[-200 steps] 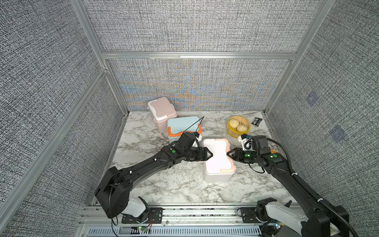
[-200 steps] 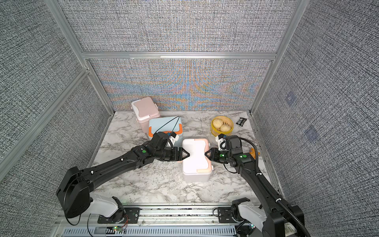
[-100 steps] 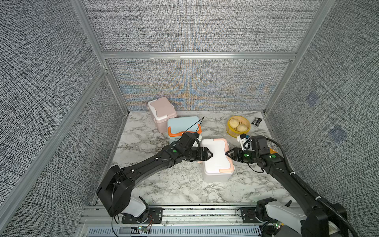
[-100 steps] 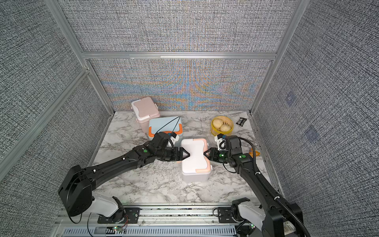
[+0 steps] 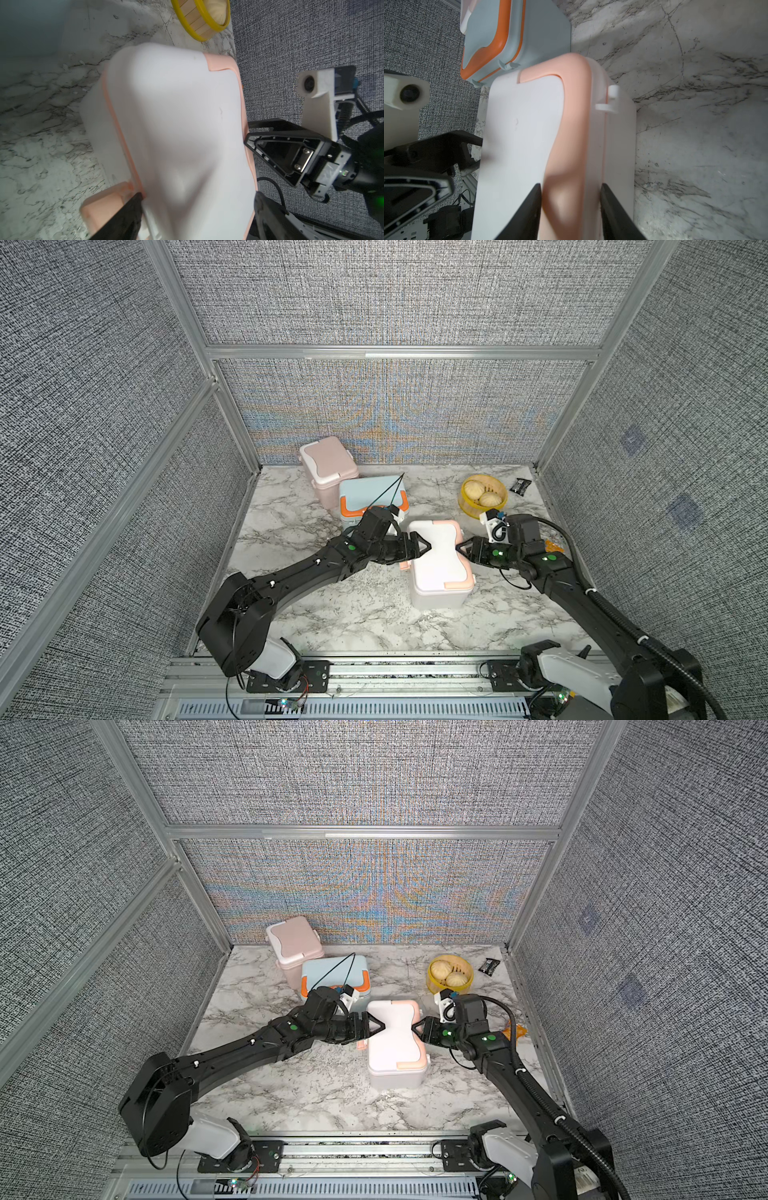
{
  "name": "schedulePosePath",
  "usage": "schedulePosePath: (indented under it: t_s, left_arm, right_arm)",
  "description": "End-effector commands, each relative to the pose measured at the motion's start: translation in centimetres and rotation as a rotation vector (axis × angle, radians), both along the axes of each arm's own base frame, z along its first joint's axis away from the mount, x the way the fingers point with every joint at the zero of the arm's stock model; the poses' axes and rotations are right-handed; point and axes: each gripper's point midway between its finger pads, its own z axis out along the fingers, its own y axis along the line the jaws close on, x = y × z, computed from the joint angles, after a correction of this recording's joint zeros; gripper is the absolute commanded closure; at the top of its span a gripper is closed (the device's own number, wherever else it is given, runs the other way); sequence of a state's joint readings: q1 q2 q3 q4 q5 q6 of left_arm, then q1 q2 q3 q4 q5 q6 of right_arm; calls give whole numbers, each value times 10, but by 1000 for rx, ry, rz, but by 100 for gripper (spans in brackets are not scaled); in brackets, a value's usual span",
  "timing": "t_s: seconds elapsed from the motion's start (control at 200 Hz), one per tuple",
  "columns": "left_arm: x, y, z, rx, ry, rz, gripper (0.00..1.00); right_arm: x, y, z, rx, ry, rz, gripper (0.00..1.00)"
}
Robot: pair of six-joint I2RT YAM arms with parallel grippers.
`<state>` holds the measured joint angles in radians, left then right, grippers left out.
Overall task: Open first aid kits and take out gauze
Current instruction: Open the lid of the first aid kit.
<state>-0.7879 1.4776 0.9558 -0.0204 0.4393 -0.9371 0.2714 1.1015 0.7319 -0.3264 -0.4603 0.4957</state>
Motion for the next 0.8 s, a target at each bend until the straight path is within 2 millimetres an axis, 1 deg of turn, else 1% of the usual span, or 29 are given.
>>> schedulePosePath:
  t_s: [0.0,0.11,0.175,0.26,0.35,0.435,0.485,0.55,0.62,0.725,0.796]
  left_arm:
    - [-18,-21,49,-218,-23,-134,18]
    - [-19,-16,60,-249,-31,-124,18]
    - [-19,-13,66,-264,-40,-115,18]
    - [-20,-12,76,-285,-54,-117,18]
    - [-20,-12,85,-298,-66,-117,18]
    - [-18,-13,91,-304,-77,-114,18]
    - [-16,-15,95,-310,-83,-115,18]
    - [-13,-19,102,-321,-84,-120,18]
    - [-11,-28,114,-345,-88,-139,18]
    - [-12,-44,131,-369,-100,-175,18]
    - [-12,-54,138,-367,-106,-193,18]
  right_arm:
    - [-36,22,-15,66,154,118,53]
    - [-38,26,-16,66,157,124,49]
    - [-38,26,-12,63,149,118,46]
    - [-38,28,-4,71,124,110,40]
    - [-39,31,5,75,106,112,35]
    - [-39,28,8,58,98,89,27]
    - [-38,22,9,33,91,58,24]
    - [-37,8,11,-29,77,-3,13]
    - [-38,-7,19,-79,42,-62,2]
    - [-43,-30,36,-140,-13,-150,1]
    - [-48,-49,47,-186,-54,-223,1]
